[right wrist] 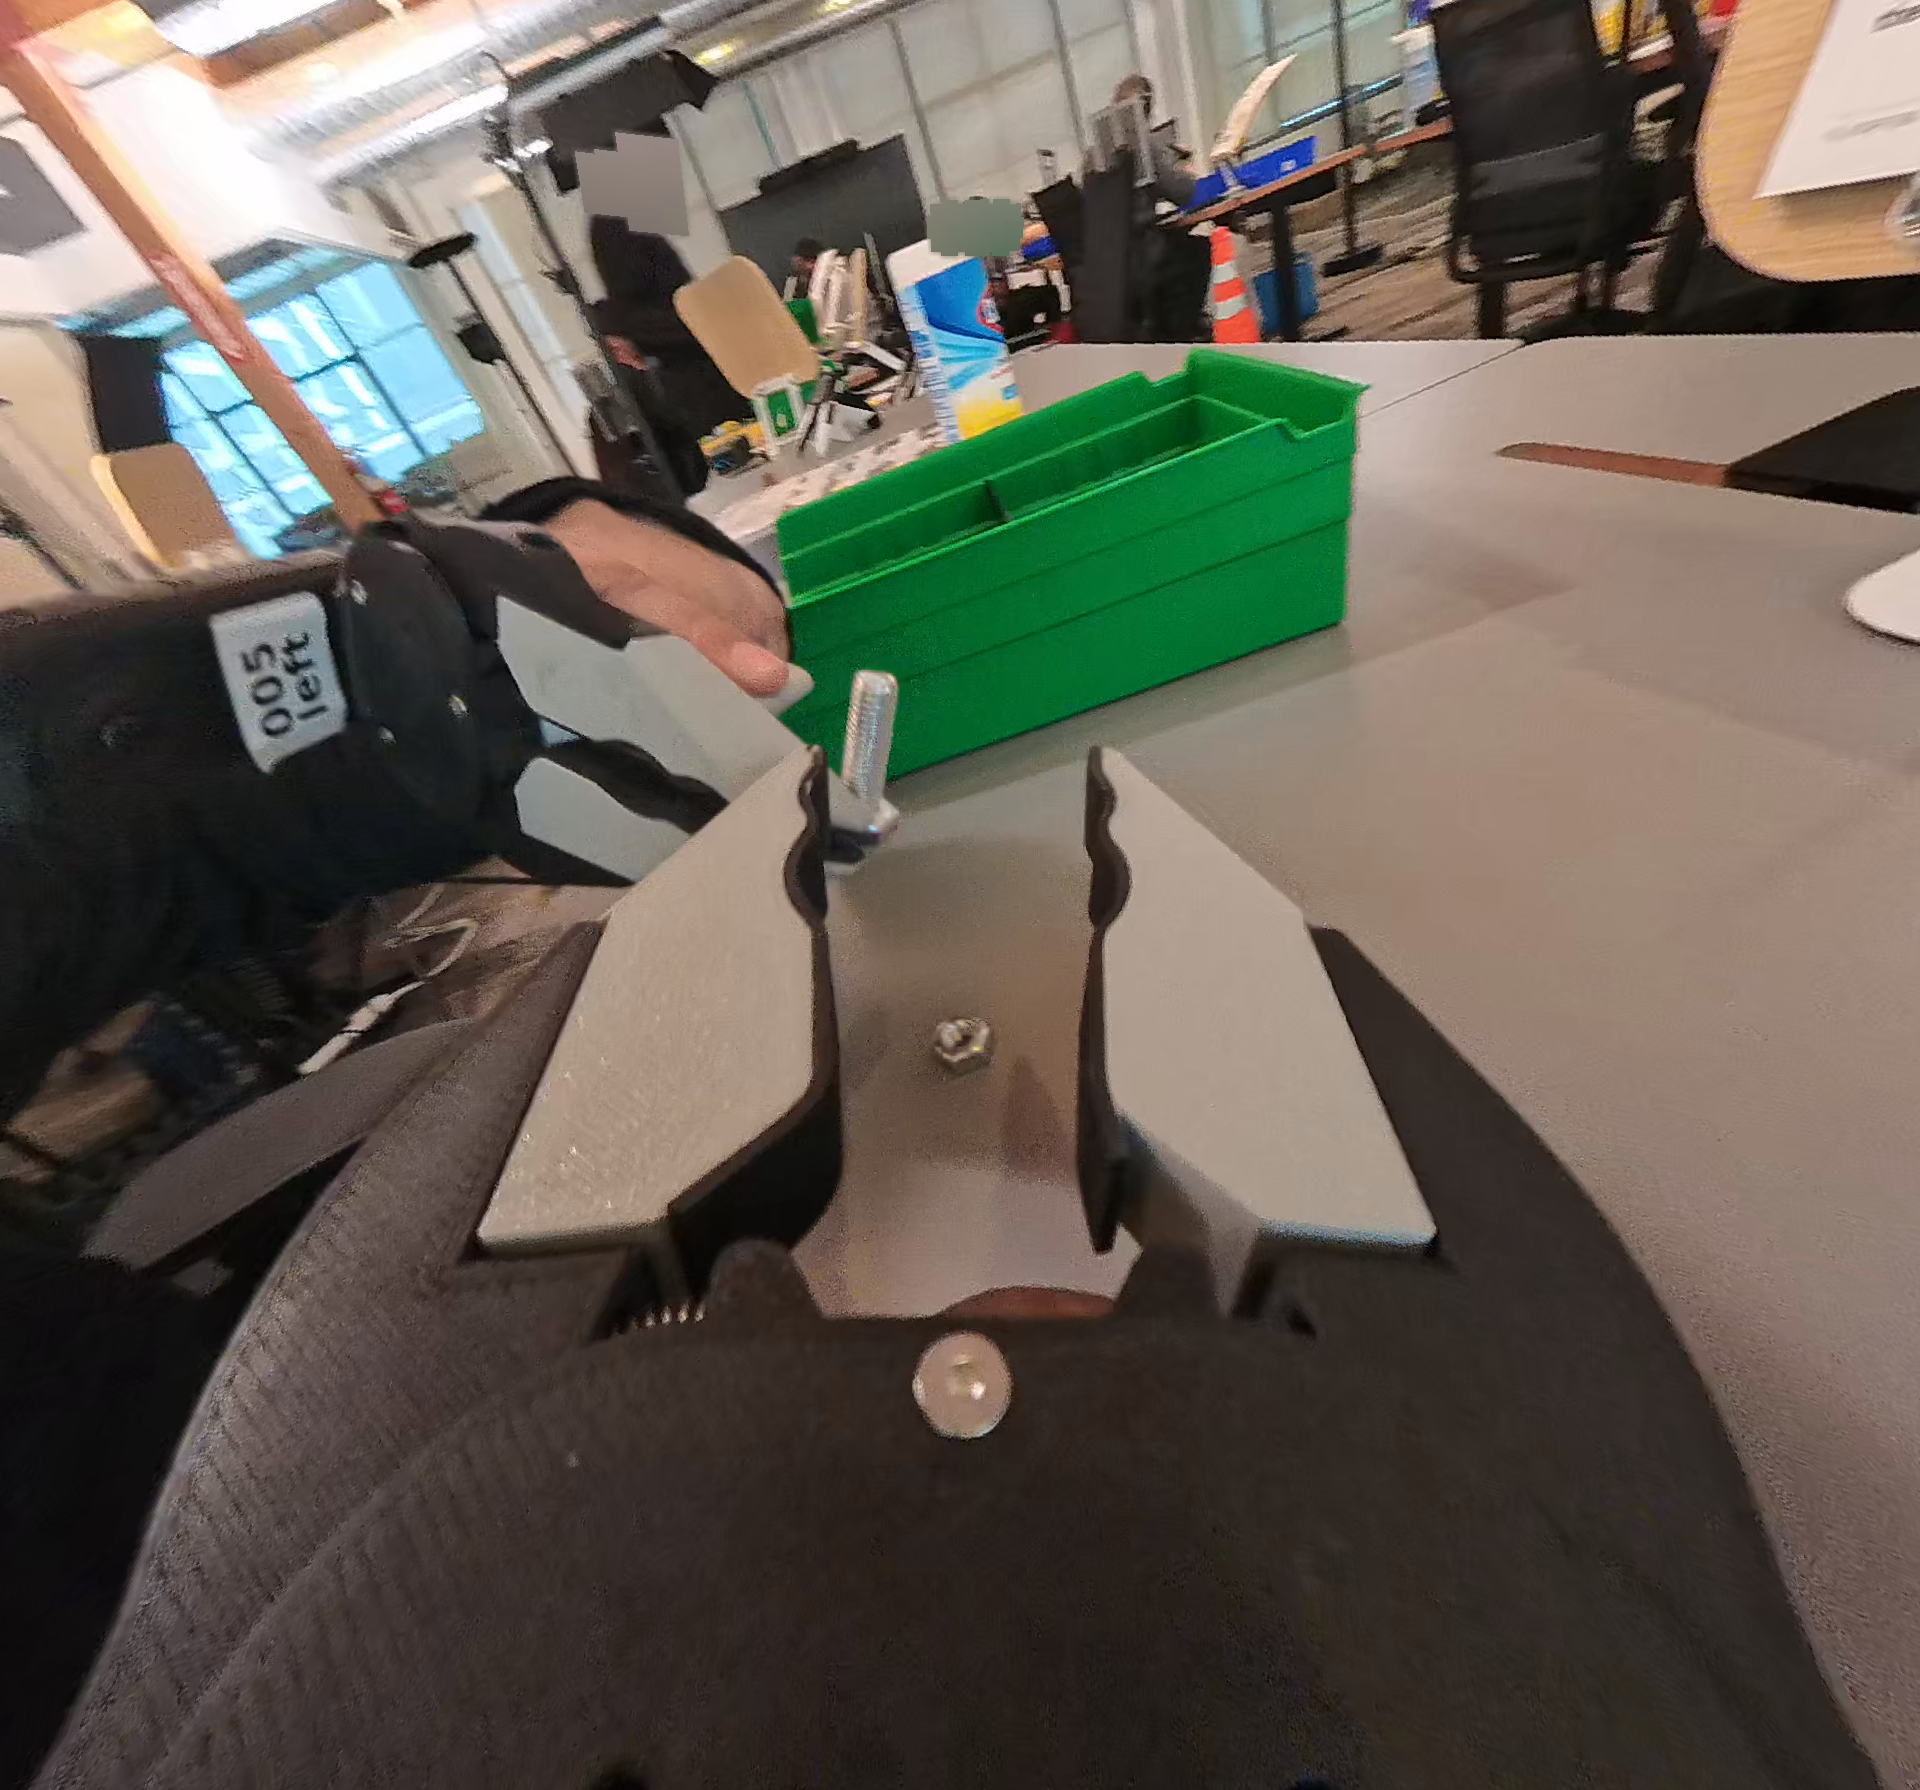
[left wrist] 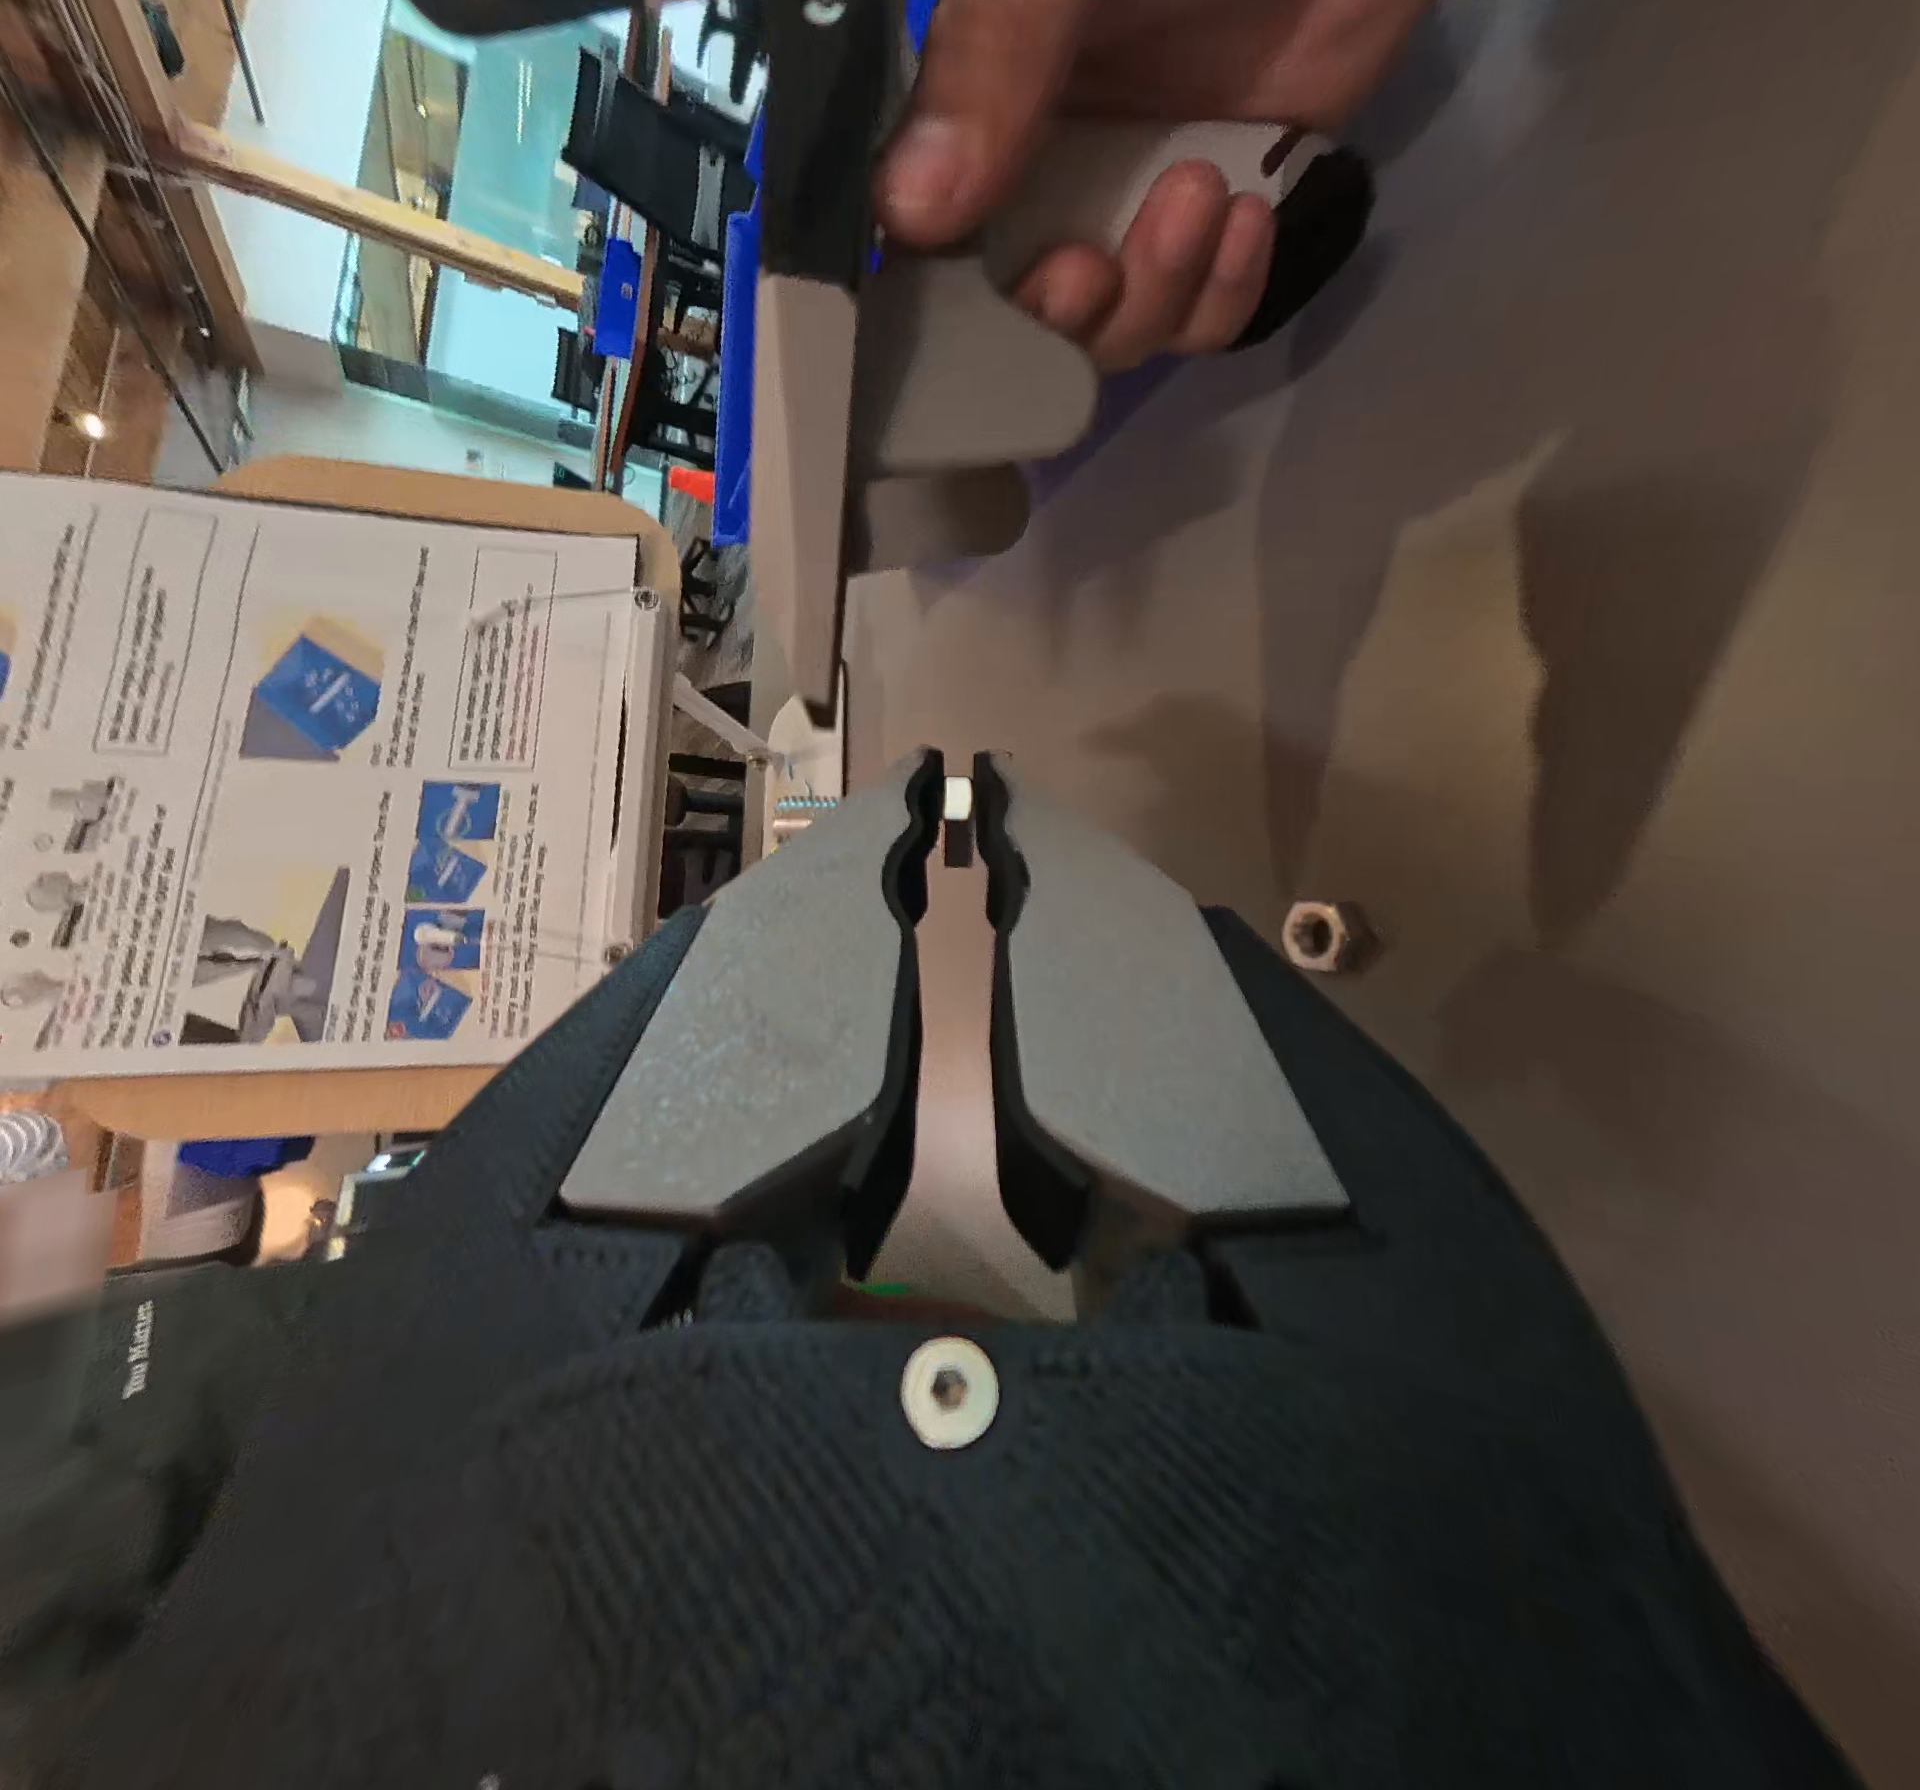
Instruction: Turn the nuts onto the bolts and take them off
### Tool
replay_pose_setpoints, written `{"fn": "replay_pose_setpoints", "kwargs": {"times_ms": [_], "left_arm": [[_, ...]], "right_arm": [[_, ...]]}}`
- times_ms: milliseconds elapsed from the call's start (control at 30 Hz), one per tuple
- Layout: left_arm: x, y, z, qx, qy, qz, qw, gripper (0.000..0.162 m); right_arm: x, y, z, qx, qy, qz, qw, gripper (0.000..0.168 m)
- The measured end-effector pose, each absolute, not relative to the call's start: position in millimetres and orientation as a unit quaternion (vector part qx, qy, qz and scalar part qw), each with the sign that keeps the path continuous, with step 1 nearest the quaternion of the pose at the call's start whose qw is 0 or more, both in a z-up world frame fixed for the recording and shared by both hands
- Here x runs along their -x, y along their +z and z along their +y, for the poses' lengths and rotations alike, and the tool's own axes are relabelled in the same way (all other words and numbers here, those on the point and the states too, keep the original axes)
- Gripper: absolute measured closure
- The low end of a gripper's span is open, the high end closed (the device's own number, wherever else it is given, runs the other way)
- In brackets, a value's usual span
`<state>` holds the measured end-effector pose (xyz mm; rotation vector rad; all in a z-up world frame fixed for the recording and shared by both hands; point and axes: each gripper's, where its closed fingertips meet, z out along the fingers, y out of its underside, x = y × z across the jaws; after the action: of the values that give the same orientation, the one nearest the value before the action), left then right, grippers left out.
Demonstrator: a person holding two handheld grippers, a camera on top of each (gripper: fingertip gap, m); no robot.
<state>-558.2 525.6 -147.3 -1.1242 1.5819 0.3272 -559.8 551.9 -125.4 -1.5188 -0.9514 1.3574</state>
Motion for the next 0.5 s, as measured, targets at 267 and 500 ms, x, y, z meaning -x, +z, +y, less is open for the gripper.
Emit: {"fn": "replay_pose_setpoints", "kwargs": {"times_ms": [267,500], "left_arm": [[539.2,-143.0,516.5,0.429,0.143,0.681,0.576,0.159],[534.4,-146.7,515.8,0.43,0.13,0.672,0.589,0.159]], "right_arm": [[564.2,-120.8,537.4,0.594,0.586,-0.385,0.394,0.132],[565.9,-119.7,525.6,0.582,0.615,-0.392,0.36,0.162]]}}
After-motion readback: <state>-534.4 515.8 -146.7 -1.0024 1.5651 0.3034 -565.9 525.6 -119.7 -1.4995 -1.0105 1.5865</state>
